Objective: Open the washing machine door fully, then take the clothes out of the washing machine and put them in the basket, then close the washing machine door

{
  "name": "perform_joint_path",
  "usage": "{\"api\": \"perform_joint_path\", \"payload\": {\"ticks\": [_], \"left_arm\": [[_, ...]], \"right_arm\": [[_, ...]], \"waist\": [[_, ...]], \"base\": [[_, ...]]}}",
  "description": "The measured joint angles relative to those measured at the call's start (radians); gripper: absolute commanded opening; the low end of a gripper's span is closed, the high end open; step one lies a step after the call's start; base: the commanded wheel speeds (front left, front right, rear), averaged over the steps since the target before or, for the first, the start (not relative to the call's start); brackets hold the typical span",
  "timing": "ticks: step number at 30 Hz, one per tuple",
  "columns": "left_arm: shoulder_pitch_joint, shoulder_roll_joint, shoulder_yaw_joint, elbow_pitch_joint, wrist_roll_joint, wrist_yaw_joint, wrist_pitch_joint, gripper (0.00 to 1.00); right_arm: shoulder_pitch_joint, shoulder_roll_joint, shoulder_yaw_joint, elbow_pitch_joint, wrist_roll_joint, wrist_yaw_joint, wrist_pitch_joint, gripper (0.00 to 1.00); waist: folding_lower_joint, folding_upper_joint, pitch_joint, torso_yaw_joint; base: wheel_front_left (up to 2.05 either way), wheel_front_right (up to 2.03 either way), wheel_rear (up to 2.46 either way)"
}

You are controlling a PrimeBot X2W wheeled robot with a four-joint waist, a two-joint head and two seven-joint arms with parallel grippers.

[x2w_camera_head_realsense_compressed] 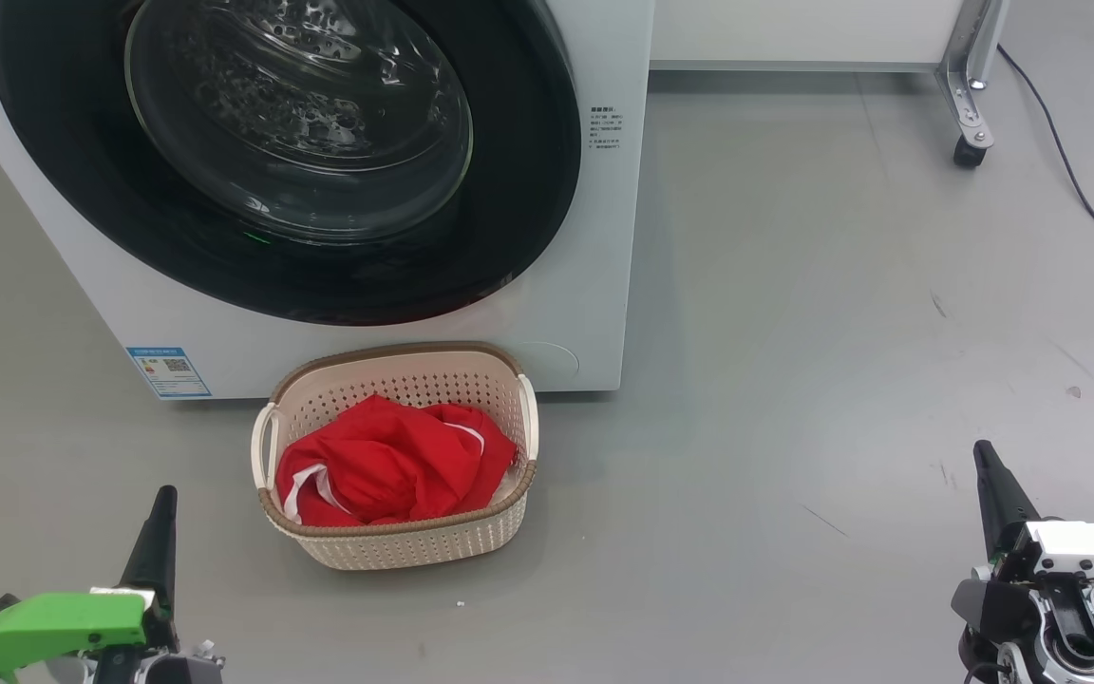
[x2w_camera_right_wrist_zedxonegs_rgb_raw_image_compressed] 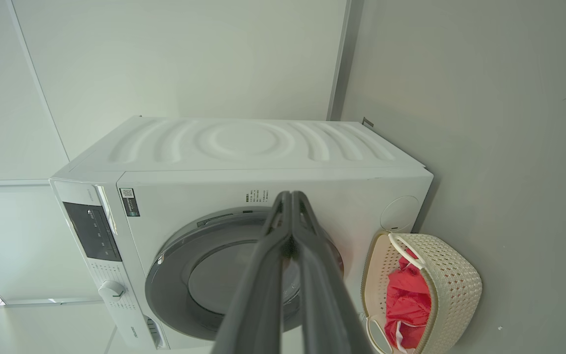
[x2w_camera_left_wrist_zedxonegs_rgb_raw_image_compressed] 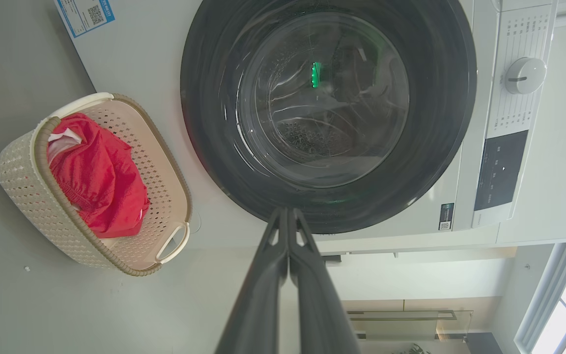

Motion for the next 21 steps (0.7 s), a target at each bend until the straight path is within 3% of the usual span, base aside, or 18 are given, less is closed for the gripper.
{"api": "perform_joint_path", "payload": {"ticks": [21], "left_arm": [[0.0, -0.001, 0.001, -0.001, 0.0, 0.0, 0.0, 0.0]], "right_arm": [[0.0, 0.0, 0.0, 0.0, 0.0, 0.0, 0.0, 0.0]], "waist": [[0.0, 0.0001, 0.0, 0.0]], "base": [[0.0, 0.0, 0.0]]}}
